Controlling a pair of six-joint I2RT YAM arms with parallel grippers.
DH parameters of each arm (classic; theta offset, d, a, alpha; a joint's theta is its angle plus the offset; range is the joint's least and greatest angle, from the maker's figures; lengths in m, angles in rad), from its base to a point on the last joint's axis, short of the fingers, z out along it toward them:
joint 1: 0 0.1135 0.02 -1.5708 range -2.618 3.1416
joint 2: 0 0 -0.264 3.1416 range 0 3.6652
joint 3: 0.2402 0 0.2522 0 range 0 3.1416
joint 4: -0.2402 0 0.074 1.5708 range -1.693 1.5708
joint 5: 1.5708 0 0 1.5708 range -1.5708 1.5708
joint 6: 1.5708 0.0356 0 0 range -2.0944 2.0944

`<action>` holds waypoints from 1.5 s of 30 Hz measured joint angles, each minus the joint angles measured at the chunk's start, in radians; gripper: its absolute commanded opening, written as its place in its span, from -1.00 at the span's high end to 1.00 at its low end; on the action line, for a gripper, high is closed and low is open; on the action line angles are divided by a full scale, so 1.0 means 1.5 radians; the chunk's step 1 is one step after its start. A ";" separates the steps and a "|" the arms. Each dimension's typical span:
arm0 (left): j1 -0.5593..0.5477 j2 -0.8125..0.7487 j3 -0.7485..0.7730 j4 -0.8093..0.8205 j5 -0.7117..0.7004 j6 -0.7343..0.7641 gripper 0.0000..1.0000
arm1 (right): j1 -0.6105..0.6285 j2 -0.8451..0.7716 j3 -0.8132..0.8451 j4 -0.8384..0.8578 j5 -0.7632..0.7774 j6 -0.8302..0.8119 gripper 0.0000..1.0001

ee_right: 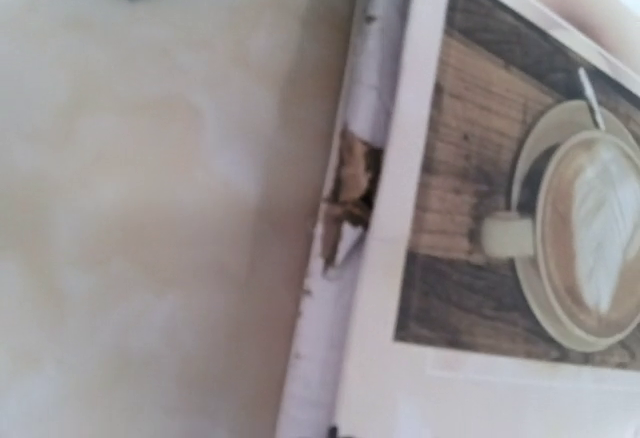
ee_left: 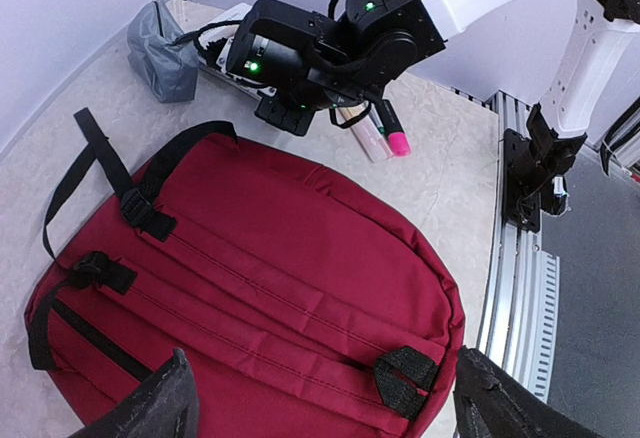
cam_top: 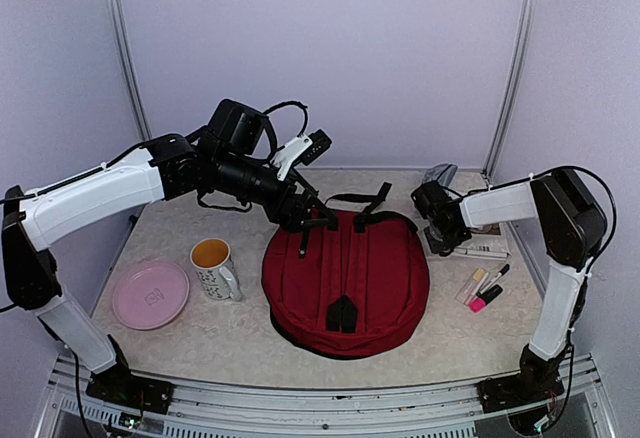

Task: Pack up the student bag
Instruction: Adjust the book at the corner of the board.

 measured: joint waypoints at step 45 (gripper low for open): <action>-0.107 0.390 0.174 0.243 0.022 -0.262 -0.55 | -0.429 0.008 0.061 0.031 -0.580 -0.083 -0.80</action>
